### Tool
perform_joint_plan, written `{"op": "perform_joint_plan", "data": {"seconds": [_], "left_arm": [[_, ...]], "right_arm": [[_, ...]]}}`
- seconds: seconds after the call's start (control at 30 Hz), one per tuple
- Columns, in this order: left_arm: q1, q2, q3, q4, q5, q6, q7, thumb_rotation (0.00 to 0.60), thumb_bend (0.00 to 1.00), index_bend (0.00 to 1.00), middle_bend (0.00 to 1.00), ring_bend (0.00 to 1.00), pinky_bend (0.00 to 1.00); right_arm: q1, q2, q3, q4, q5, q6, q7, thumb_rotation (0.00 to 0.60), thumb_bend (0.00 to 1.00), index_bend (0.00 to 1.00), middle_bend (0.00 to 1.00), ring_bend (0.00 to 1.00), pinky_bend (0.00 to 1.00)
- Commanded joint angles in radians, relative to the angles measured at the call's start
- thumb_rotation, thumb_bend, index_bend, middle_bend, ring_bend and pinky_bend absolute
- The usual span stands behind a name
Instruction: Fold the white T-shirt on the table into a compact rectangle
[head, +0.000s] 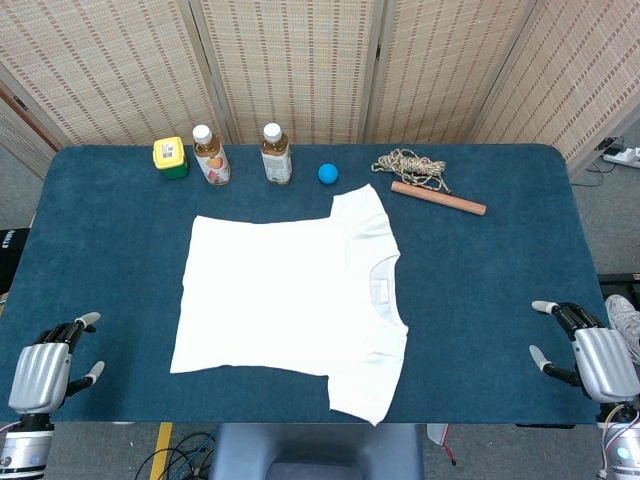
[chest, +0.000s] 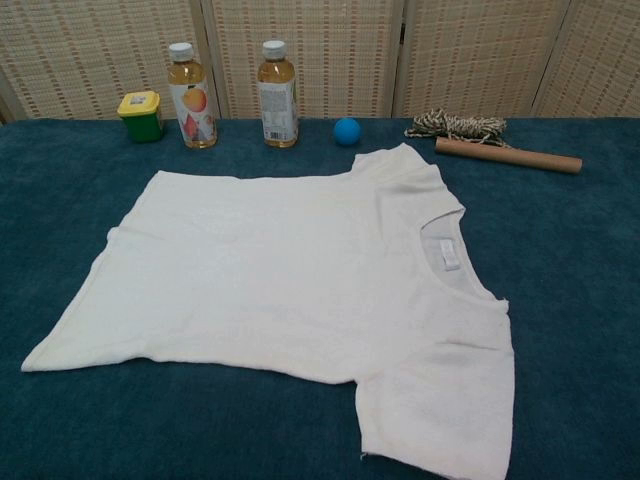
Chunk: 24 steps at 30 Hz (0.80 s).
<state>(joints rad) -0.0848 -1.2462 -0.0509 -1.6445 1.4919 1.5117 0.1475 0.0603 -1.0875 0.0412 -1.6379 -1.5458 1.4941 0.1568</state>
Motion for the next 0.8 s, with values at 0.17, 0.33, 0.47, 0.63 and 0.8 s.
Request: {"op": "perform_joint_plan", "data": {"seconds": [0.17,0.33,0.47,0.63,0.8], "left_arm": [[-0.015,-0.001,0.014,0.034,0.047,-0.008,-0.011,0.6,0.24,0.26,0.4,0.34,0.4],[-0.041,0.012,0.041,0.09,0.111,-0.034,-0.086,0.6,0.23,0.32,0.53,0.48,0.48],[-0.073,0.004,0.071,0.139,0.174,-0.069,-0.107,0.6,0.22,0.34,0.65,0.61,0.61],[-0.106,-0.029,0.095,0.184,0.219,-0.109,-0.105,0.6,0.22,0.36,0.73,0.7,0.83],[-0.144,-0.071,0.112,0.226,0.252,-0.156,-0.098,0.6,0.22,0.37,0.82,0.79,0.94]], "right_arm": [[0.001,0.009,0.002,-0.003,-0.003,0.003,0.003,0.6,0.29,0.23,0.33,0.27,0.35],[0.0,0.013,0.005,-0.006,-0.014,0.016,0.007,0.6,0.29,0.23,0.33,0.27,0.35],[0.004,0.013,0.001,-0.009,-0.022,0.01,0.001,0.6,0.29,0.23,0.33,0.27,0.35],[0.007,0.017,0.002,-0.019,-0.026,0.011,-0.006,0.6,0.29,0.23,0.33,0.27,0.35],[0.009,0.022,0.001,-0.028,-0.029,0.01,-0.013,0.6,0.29,0.23,0.33,0.27,0.35]]}}
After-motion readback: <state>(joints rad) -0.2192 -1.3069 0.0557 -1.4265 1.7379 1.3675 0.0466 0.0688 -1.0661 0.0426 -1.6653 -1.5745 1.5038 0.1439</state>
